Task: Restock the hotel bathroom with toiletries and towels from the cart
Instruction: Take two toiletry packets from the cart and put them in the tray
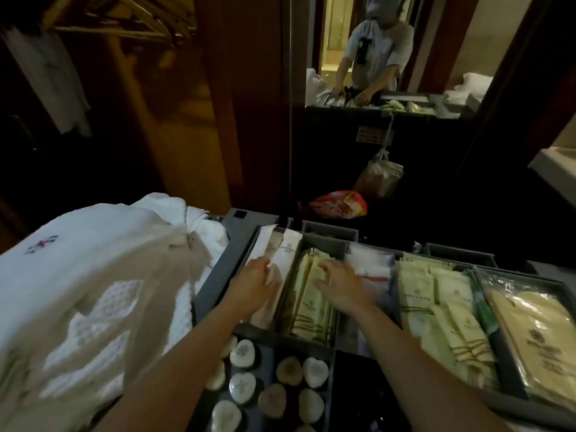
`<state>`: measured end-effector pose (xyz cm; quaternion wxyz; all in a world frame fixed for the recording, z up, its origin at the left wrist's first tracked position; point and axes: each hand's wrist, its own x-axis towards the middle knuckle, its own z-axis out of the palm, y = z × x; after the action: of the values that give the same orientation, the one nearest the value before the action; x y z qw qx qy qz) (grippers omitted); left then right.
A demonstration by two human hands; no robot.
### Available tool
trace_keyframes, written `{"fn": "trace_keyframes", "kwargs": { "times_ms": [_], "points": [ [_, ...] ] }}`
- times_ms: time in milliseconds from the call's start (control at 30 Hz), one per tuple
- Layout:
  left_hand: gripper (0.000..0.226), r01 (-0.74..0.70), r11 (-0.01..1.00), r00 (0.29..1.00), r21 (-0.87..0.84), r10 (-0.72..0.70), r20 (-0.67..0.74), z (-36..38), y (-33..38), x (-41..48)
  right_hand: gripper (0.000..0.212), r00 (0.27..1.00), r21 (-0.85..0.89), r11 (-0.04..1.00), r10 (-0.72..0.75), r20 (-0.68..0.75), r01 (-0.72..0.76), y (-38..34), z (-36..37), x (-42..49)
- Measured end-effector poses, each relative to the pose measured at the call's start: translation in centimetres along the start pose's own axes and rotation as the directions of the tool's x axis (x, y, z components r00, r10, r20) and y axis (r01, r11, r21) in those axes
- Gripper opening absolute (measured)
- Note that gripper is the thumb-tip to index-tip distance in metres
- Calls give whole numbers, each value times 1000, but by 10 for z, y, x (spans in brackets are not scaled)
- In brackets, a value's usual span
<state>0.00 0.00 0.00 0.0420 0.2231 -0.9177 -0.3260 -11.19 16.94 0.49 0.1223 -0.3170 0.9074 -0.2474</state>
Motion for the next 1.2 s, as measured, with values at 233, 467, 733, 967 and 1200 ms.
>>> {"fn": "trace_keyframes", "kwargs": {
  "times_ms": [233,467,733,967,1200],
  "points": [
    [50,118,989,992,92,-114,-44,4,7,21,40,994,-88,996,-4,-106,-5,3,26,3],
    [35,94,979,995,180,-86,-51,4,10,24,41,993,-84,996,-1,-117,-9,4,28,4],
    [28,-55,968,996,-246,69,50,0,-19,18,42,992,-281,957,44,-118,-76,-4,27,4],
    [16,-74,803,995,-592,102,14,-3,-20,7,49,985,-368,921,79,-150,-130,-6,26,18],
    [18,-88,779,994,-621,107,-7,-3,-24,8,60,990,-440,887,115,-80,-139,3,23,35]
  ]
}}
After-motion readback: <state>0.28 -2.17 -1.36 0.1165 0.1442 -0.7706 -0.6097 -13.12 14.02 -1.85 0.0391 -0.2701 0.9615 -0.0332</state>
